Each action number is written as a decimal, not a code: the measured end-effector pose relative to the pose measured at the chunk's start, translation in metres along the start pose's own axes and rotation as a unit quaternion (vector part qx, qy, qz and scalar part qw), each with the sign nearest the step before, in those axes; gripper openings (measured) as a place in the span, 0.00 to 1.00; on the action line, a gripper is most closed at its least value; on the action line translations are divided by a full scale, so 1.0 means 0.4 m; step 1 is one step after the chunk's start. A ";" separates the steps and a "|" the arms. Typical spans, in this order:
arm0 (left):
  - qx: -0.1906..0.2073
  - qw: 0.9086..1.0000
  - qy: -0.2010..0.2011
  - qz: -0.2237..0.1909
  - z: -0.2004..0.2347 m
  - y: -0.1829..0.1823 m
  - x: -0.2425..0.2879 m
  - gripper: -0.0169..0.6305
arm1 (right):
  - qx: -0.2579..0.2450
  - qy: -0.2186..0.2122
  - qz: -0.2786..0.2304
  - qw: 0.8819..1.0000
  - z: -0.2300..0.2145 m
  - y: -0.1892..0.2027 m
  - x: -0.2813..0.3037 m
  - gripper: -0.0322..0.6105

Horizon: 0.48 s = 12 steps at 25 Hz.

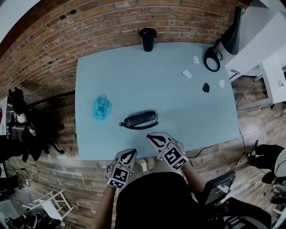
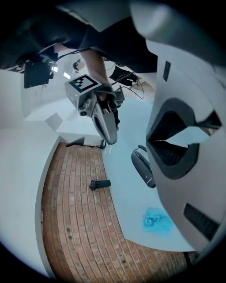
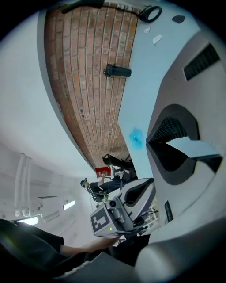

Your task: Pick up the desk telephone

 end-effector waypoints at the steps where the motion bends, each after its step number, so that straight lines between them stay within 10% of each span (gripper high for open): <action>1: 0.010 1.000 -0.004 0.014 0.006 -0.003 0.015 0.06 | -0.001 -0.012 0.005 1.000 -0.020 0.019 0.001 0.06; 12: 0.064 0.992 0.008 0.111 0.220 0.029 0.124 0.27 | -0.120 -0.094 0.115 0.982 -0.171 0.174 0.104 0.21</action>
Point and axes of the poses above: the fingertips, and each gripper's own axes: x forward along the fingers, z to its left, y out of its underside, the point moved 8 cm from there along -x, backward along the fingers, and after that the axes turned 10 degrees about y, right-handed, at the moved point
